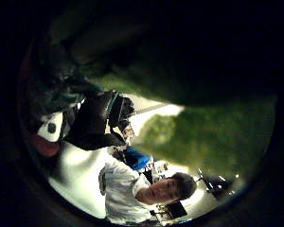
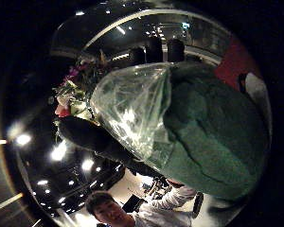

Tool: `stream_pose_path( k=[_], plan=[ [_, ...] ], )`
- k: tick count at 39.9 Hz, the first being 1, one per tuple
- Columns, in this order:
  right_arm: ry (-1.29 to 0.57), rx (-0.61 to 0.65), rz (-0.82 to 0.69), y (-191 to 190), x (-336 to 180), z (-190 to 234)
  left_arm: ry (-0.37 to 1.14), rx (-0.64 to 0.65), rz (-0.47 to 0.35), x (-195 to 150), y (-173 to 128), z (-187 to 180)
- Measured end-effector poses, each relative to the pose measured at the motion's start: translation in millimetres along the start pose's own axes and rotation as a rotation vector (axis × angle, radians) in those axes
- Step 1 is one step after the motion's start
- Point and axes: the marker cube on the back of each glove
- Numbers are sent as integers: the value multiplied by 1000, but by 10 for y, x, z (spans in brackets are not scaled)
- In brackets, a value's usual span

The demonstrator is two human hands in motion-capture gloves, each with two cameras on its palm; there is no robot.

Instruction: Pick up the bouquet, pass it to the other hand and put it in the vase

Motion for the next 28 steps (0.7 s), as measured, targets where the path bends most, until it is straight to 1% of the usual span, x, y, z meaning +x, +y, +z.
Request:
stream_pose_path(
  k=[4, 7, 8, 12, 17, 21, 25, 28],
  plan=[
    [2, -8, -32, -3, -10, 13, 15, 7, 5, -14, -10, 11],
    [54, -2, -143, -72, 40, -9, 27, 26, 24, -70, -61, 25],
    [60, 0, -155, -81, 49, -10, 32, 35, 26, -79, -74, 31],
    [-16, 1, -20, -12, 42, 32, 54, 61, 15, -94, -88, 50],
    [-3, 12, 50, 47, 5, 51, 33, 68, 16, -66, -63, 56],
    [-10, 10, 37, 23, 46, 72, 35, 95, 25, -55, -69, 57],
    [-6, -1, 14, 0, 128, 108, 114, 123, 52, 7, -61, 92],
    [3, -6, 20, 11, 141, 132, 156, 131, 53, 2, -68, 111]
  ],
)
